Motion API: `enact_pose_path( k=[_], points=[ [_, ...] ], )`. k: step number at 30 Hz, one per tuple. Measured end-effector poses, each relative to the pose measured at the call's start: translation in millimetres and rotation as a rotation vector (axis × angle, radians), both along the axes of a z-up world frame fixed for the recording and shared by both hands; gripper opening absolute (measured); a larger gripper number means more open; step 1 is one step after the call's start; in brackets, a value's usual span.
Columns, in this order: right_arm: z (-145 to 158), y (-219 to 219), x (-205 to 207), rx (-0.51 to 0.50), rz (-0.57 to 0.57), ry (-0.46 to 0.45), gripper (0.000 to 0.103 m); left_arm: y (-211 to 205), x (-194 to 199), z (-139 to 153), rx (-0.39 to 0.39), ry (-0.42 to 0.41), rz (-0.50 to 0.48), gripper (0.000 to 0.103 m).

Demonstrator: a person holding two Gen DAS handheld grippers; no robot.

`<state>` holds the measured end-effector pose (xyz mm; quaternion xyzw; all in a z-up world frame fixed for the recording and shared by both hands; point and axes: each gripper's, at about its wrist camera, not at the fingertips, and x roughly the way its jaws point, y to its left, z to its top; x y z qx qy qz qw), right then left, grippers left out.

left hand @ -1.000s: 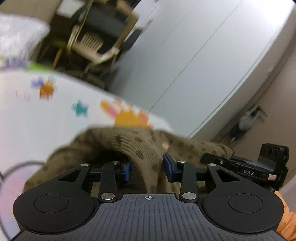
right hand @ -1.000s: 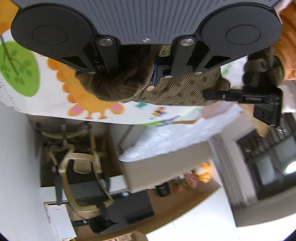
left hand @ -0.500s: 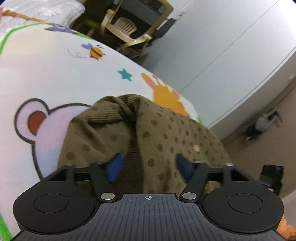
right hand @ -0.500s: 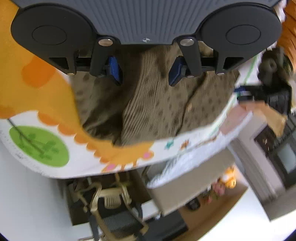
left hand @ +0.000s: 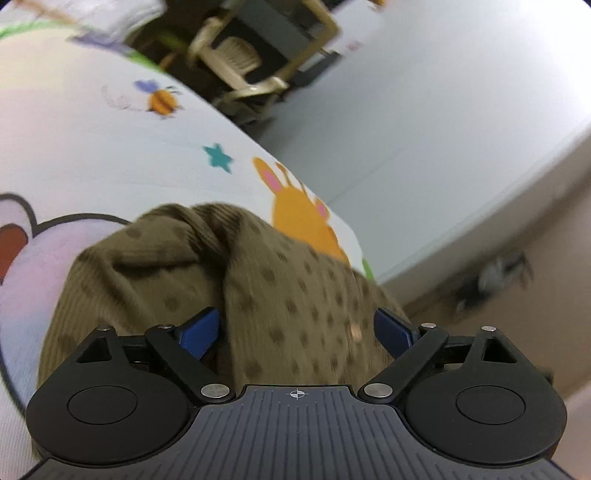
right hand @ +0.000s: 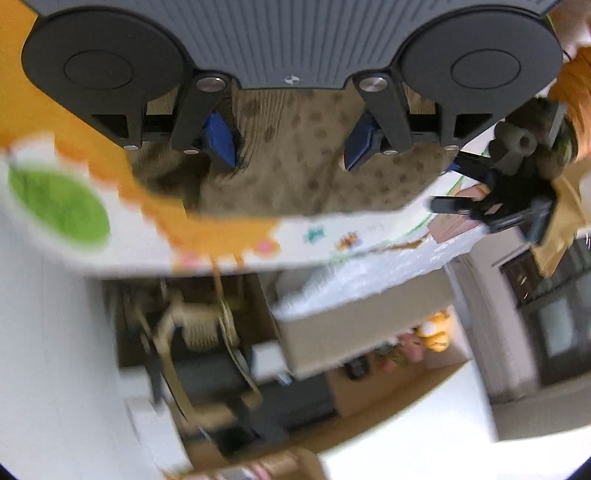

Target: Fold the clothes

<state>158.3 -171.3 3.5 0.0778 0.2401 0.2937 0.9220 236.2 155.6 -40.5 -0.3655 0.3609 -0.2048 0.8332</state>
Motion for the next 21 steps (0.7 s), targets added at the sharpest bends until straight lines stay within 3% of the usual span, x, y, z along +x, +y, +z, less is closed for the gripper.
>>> enact_pose_path(
  k=[2,5,7,10,15,17,21],
  points=[
    [2.1,9.9,2.3,-0.009,0.025,-0.028,0.084,2.6,12.9,-8.9,-0.048,0.039,-0.001,0.094],
    [-7.1,23.5,15.6,-0.016,0.037,0.012,0.086,-3.5,34.9,-20.3,-0.082,0.085,-0.04,0.096],
    [-19.3,29.4,22.5,-0.045,0.024,0.06,0.086,-6.5,46.6,-11.0,-0.077,0.049,-0.033,0.096],
    [-32.1,30.0,20.3,-0.143,-0.003,0.071,0.087,13.8,53.3,15.7,-0.147,-0.075,0.09,0.096],
    [-42.2,7.1,12.2,-0.183,-0.042,0.132,0.088,54.1,45.6,54.2,-0.053,-0.187,0.273,0.096],
    [-36.1,-4.3,10.2,-0.181,-0.084,0.118,0.091,49.2,34.1,61.4,0.011,-0.21,0.238,0.096],
    [-12.2,-19.8,13.5,-0.13,-0.168,0.057,0.096,-2.8,17.9,57.6,0.095,-0.222,0.051,0.099]
  ],
)
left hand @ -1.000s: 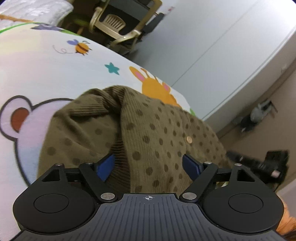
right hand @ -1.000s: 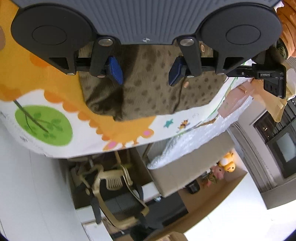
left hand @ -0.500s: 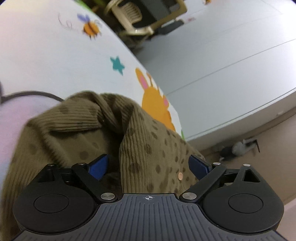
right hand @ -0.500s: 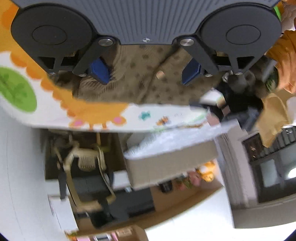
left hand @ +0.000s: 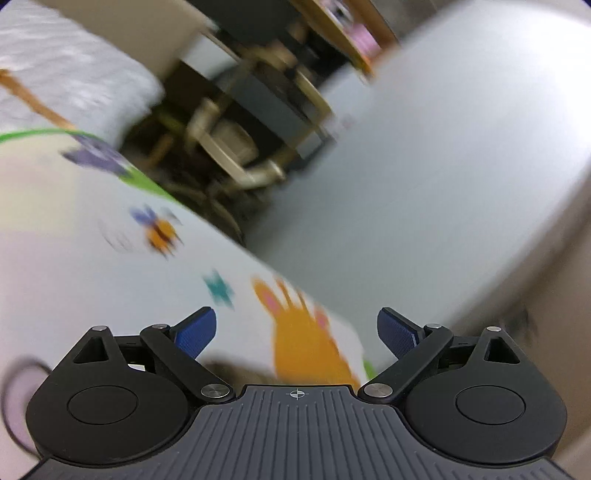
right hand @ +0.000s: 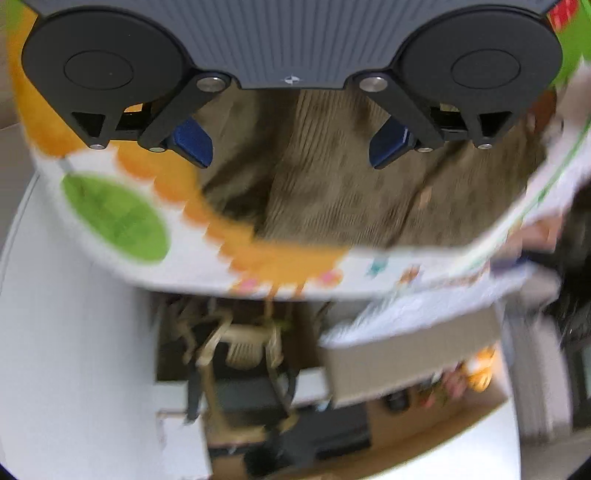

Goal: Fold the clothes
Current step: 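Press the folded dress flat with both open grippers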

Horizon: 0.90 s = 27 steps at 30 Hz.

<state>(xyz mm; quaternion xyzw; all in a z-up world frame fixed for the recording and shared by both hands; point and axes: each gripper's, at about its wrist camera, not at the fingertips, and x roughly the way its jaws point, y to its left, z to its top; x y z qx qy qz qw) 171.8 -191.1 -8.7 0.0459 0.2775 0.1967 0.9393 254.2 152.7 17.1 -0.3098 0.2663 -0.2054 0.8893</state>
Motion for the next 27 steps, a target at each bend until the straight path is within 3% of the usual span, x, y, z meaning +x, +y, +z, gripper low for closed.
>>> enact_pose_path(
  k=[3,7,11,17,21,27],
  points=[
    [18.4,2.7,8.9,0.117,0.002,-0.043,0.101,-46.8,-11.0,-12.1,0.084,-0.012,-0.118,0.1],
    [25.8,16.5,27.0,0.258,0.046,-0.025,0.103,-91.7,-21.4,-41.7,0.299,-0.027,-0.148,0.101],
    [0.7,46.4,45.1,0.194,0.062,0.045,0.103,-99.4,-35.7,-54.3,0.422,-0.071,-0.16,0.101],
    [-41.0,73.8,42.5,-0.182,-0.027,0.094,0.103,-89.1,-45.8,-60.5,0.44,-0.088,-0.163,0.102],
    [-44.2,47.5,34.9,-0.085,-0.054,0.13,0.103,-87.9,-45.2,-61.7,0.432,-0.098,-0.158,0.102],
    [-46.0,55.4,32.2,-0.127,-0.067,0.116,0.103,-88.2,-44.5,-62.4,0.434,-0.104,-0.153,0.102]
  ],
)
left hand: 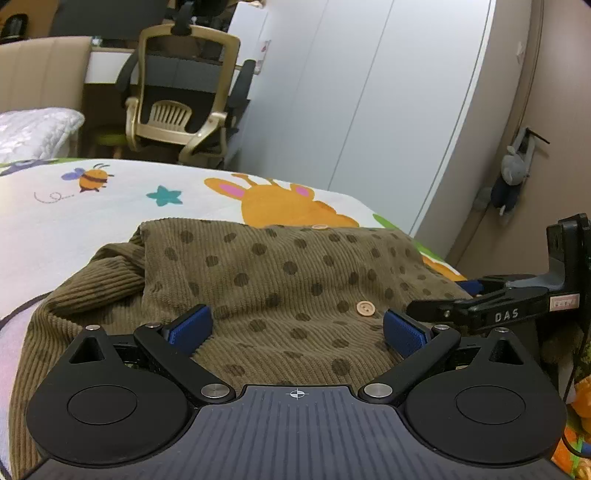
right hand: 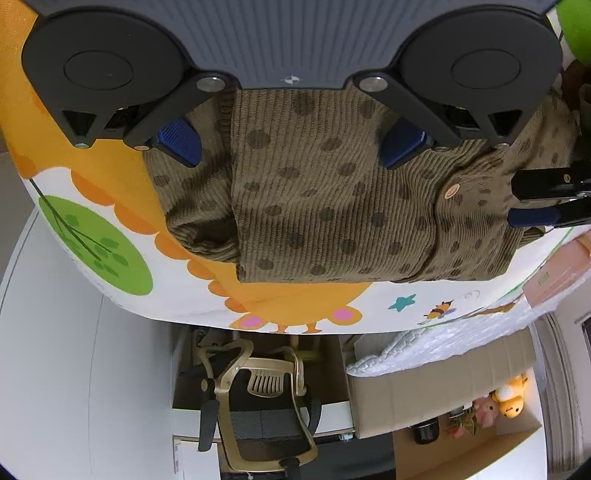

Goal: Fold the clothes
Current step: 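Press the folded dress flat with both open grippers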

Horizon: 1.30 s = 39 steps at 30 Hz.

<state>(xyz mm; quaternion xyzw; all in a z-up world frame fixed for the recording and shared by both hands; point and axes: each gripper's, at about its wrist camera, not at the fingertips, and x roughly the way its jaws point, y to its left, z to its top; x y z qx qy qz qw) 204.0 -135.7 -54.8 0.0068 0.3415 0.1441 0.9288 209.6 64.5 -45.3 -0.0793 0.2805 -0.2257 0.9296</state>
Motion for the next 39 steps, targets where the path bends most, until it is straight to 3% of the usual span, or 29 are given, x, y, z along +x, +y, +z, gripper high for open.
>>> enact_pose_path(
  k=[15,20,25,39],
  points=[
    [1.4,-3.1,-2.1,0.023,0.003,0.003,0.103,-3.6,-2.4,-0.8,0.02,-0.009,0.0,0.102],
    [2.3,-14.9,-3.4,0.087,0.028,0.012,0.103,-1.4,-2.9,-1.3,0.005,-0.009,-0.003,0.103],
    [2.2,-7.1,-2.6,0.039,0.028,0.01,0.103,1.3,-1.9,-1.6,-0.013,-0.007,-0.006,0.103],
    [2.2,-9.4,-2.0,0.05,0.028,0.009,0.103,2.3,-2.7,-1.7,-0.019,-0.007,-0.007,0.103]
  ],
)
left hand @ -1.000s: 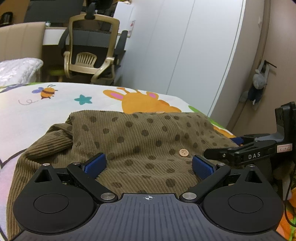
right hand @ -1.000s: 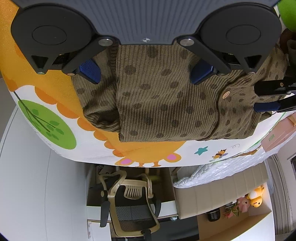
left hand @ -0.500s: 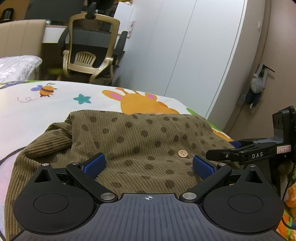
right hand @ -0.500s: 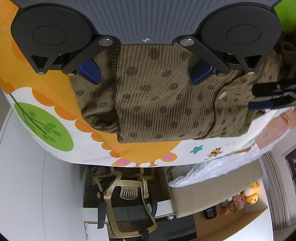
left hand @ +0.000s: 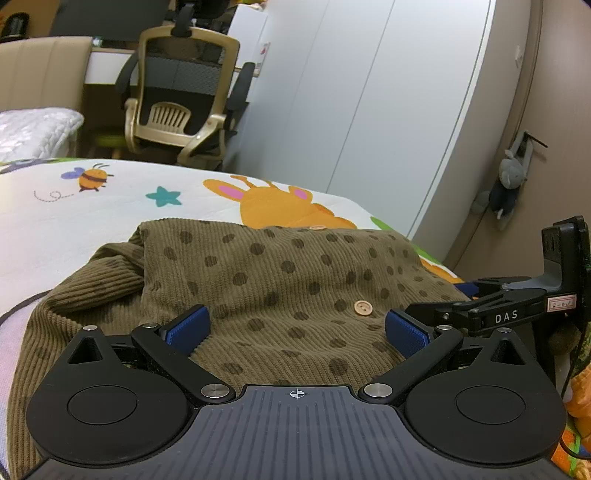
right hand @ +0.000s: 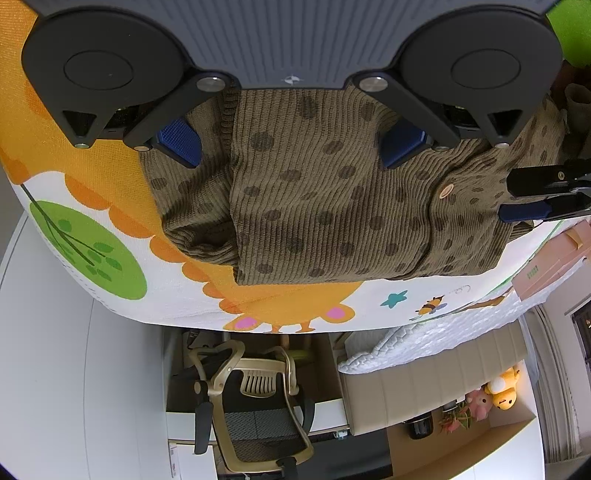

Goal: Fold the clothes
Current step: 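Press the folded dress flat with both open grippers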

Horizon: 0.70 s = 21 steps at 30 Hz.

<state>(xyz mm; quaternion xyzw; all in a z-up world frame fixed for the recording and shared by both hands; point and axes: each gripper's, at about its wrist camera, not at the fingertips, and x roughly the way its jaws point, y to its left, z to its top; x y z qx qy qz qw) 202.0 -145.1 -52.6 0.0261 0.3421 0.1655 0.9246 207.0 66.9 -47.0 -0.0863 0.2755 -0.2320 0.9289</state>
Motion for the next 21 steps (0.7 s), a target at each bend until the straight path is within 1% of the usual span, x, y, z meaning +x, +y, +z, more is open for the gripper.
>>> enact_pose_path(
  k=[21],
  points=[
    [-0.2,-1.6,-0.7,0.01,0.003,0.0,0.103,2.6,0.2,0.3,-0.024,0.002,-0.003,0.103]
  ],
)
